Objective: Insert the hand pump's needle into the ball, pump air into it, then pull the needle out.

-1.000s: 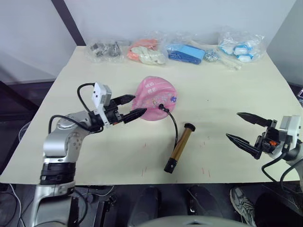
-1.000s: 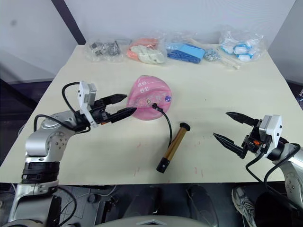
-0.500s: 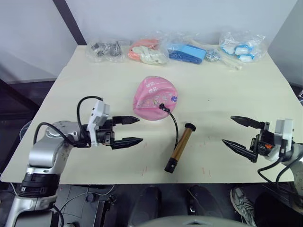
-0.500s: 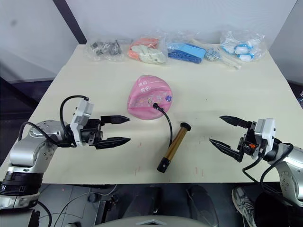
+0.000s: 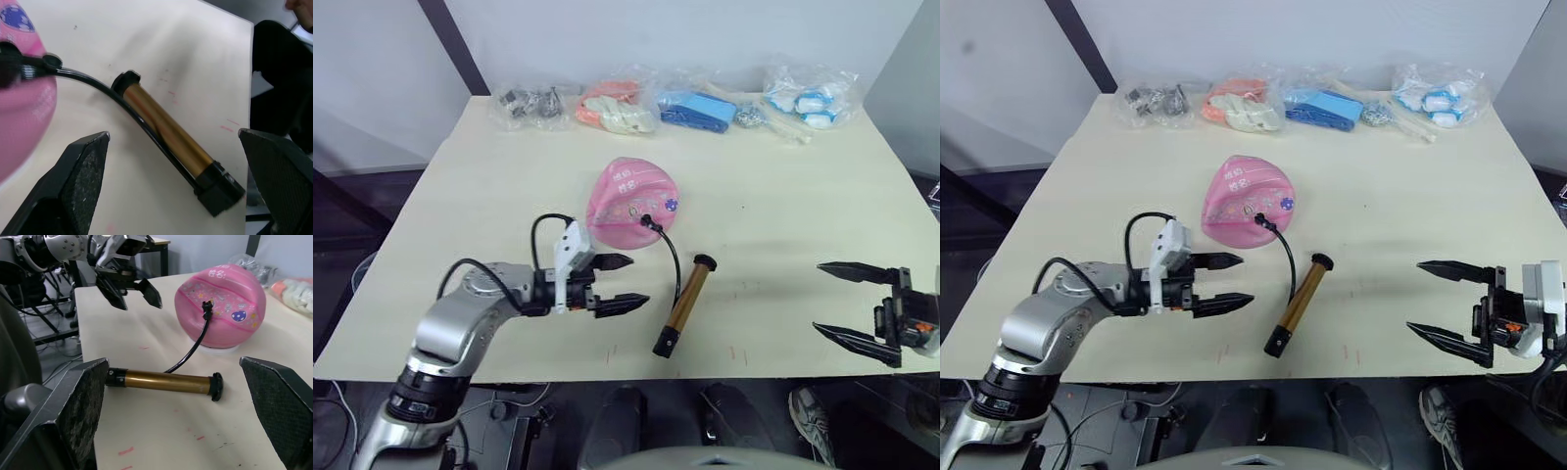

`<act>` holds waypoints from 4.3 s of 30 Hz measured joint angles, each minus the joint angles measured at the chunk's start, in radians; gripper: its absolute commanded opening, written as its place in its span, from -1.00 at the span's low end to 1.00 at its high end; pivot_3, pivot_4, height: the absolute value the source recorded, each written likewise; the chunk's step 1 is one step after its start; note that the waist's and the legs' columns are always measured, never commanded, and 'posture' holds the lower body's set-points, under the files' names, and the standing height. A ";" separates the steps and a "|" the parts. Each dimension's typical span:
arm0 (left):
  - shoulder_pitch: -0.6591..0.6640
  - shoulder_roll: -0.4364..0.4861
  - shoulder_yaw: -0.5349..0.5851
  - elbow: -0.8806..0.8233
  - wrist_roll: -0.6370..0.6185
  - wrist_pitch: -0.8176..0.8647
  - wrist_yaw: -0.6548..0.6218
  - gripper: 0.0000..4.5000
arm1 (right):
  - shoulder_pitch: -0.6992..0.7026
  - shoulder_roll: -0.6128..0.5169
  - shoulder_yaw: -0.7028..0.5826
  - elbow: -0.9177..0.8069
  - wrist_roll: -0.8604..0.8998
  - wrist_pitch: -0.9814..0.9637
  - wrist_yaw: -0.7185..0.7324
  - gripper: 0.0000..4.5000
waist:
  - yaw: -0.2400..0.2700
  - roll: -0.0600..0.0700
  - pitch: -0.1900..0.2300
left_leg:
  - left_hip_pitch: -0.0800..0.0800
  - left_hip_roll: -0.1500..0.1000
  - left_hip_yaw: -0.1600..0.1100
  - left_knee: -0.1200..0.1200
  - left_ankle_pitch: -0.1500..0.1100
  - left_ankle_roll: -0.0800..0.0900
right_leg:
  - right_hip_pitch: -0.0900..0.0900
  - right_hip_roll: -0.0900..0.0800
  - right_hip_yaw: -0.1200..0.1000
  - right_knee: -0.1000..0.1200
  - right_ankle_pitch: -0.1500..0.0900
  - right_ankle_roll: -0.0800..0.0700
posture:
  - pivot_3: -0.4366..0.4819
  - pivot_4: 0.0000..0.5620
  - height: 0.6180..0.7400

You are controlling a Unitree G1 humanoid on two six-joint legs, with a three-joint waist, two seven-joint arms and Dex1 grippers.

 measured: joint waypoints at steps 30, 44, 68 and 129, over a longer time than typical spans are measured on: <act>-0.084 -0.272 -0.386 0.015 0.245 0.337 0.488 0.99 | 0.106 0.015 -0.025 -0.104 0.012 0.014 -0.007 1.00 | 0.002 0.000 0.000 | 0.000 0.000 0.001 0.002 0.000 0.000 | 0.001 0.001 0.001 0.001 0.000 0.000 | -0.05 -0.47 1.00; -0.085 -0.198 -0.399 0.007 0.261 0.301 0.467 -0.55 | 0.097 0.022 -0.024 -0.103 0.005 -0.005 -0.001 1.00 | 0.002 0.000 -0.001 | 0.001 0.000 0.000 0.002 0.000 0.000 | 0.001 0.001 0.001 0.001 0.000 0.000 | -0.05 -0.47 1.00; 0.038 -0.144 -0.239 0.067 0.277 -0.243 0.239 -0.55 | 0.024 0.228 0.116 -0.243 0.068 0.177 -0.475 1.00 | 0.004 0.001 -0.001 | 0.000 0.000 0.000 0.002 0.000 0.000 | 0.000 -0.001 0.002 0.001 0.000 0.000 | -0.05 -0.47 1.00; 0.109 -0.297 -0.152 0.202 0.259 -0.544 0.130 -0.55 | -0.388 0.620 0.327 -0.131 0.412 0.583 -1.293 -0.05 | -0.006 0.002 -0.001 | 0.000 0.000 0.001 0.002 0.000 0.000 | -0.001 0.002 0.001 0.003 0.000 0.000 | -0.05 -0.47 1.00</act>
